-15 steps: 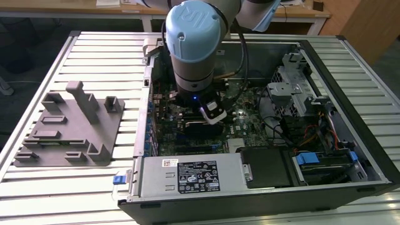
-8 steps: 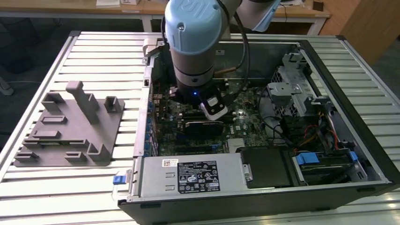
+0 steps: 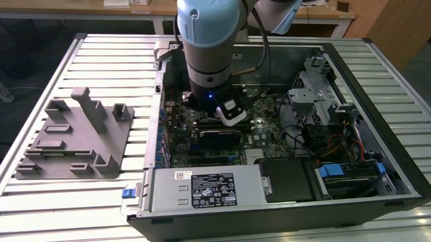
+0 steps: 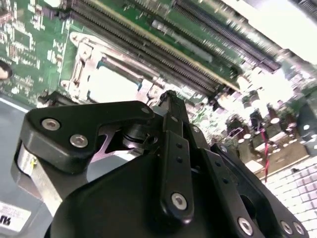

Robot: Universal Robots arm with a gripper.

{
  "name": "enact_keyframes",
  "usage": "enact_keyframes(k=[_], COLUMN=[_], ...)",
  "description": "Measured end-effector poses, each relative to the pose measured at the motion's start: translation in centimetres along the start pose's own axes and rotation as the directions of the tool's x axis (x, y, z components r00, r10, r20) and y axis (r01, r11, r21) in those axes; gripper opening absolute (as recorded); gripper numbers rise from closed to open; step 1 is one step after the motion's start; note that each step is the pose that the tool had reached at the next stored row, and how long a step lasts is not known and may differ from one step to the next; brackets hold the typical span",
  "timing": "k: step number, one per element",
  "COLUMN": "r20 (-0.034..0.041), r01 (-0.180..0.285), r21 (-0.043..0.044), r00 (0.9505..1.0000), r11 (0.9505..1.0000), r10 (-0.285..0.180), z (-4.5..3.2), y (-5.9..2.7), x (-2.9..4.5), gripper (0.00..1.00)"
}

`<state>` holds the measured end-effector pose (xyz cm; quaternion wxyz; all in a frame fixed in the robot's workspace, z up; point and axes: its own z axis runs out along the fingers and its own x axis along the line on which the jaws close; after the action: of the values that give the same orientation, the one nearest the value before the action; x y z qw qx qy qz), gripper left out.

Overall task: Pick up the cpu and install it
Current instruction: 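Install the second cpu locking lever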

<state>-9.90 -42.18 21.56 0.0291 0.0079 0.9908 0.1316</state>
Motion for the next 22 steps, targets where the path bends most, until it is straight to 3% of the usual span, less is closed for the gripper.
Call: enact_keyframes(k=[1, 2, 5, 12, 22], r20=[0.0004, 0.0005, 0.0009, 0.0013, 0.0013], r01=[0.0, 0.0, -0.002, -0.004, -0.003], r21=[0.0133, 0.0176, 0.018, 0.0237, 0.0482], r00=[1.0, 1.0, 1.0, 1.0, 1.0], r11=[0.9999, 0.9998, 0.9998, 0.9997, 0.9988], r10=[0.0, 0.0, 0.002, 0.004, 0.002], z=[-0.02, -0.01, 0.02, 0.2, 0.63], y=[0.03, 0.07, 0.16, 0.51, 1.68], x=[-0.01, -0.01, -0.24, -1.71, -3.19], gripper=[0.11, 0.11, 0.11, 0.11, 0.11])
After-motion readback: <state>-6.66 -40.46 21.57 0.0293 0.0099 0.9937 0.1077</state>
